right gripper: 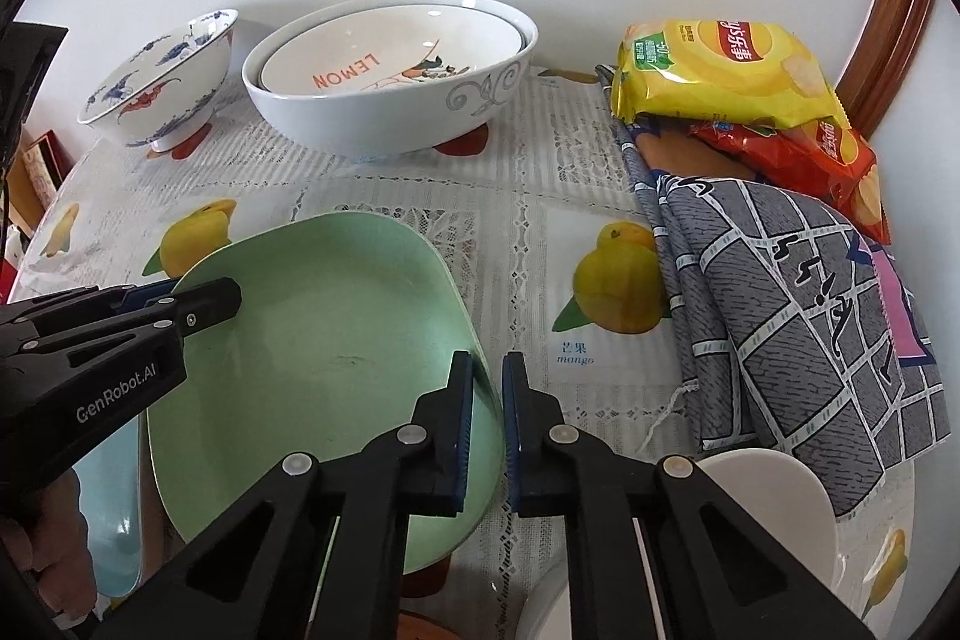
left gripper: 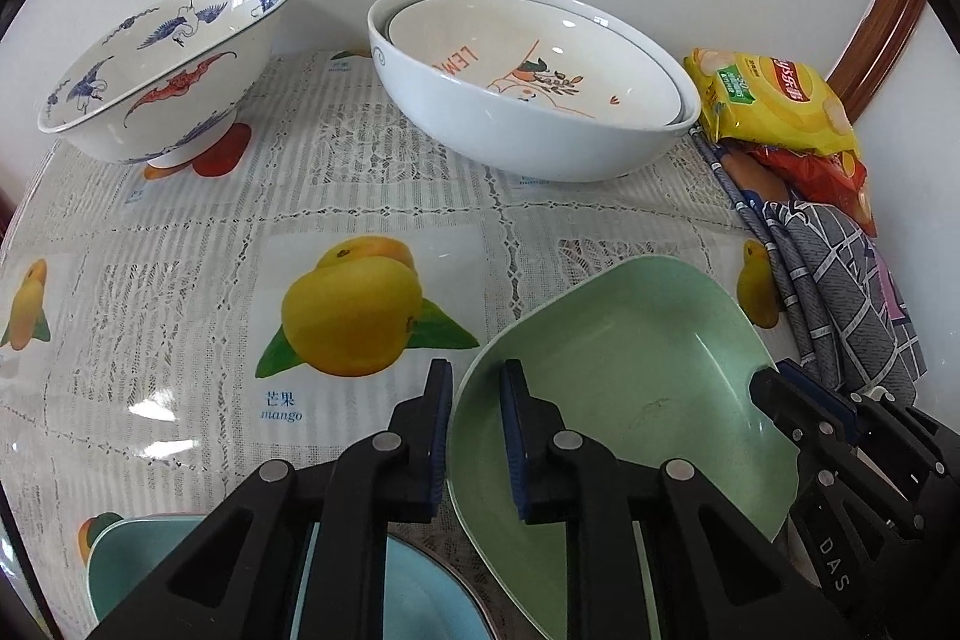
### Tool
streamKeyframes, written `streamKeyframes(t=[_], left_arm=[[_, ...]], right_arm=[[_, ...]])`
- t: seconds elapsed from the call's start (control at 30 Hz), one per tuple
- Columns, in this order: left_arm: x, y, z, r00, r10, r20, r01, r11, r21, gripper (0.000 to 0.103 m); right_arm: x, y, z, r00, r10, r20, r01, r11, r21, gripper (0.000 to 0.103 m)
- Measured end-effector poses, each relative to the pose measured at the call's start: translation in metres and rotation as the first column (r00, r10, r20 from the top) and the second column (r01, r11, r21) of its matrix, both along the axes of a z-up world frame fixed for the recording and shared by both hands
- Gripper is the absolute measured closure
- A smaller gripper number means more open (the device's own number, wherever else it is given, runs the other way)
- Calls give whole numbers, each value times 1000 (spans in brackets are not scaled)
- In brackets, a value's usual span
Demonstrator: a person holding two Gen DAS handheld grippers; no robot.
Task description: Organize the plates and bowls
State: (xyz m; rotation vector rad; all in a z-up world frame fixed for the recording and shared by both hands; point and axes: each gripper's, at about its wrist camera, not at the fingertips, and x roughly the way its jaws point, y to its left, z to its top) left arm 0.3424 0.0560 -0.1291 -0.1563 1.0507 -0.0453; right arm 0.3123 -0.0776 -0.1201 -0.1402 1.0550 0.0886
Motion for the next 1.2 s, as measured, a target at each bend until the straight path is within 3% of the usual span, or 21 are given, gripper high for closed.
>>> streamKeyframes(t=[0.43, 1.2], left_arm=[[-41, 3, 58, 995, -1, 96, 2, 1000, -3, 87], [-162, -21, 123, 981, -15, 194, 15, 1000, 2, 87]], right_arm=[[-33, -1, 57, 994, -16, 106, 11, 999, 52, 94], [-157, -21, 127, 977, -77, 197, 56, 992, 111, 94]])
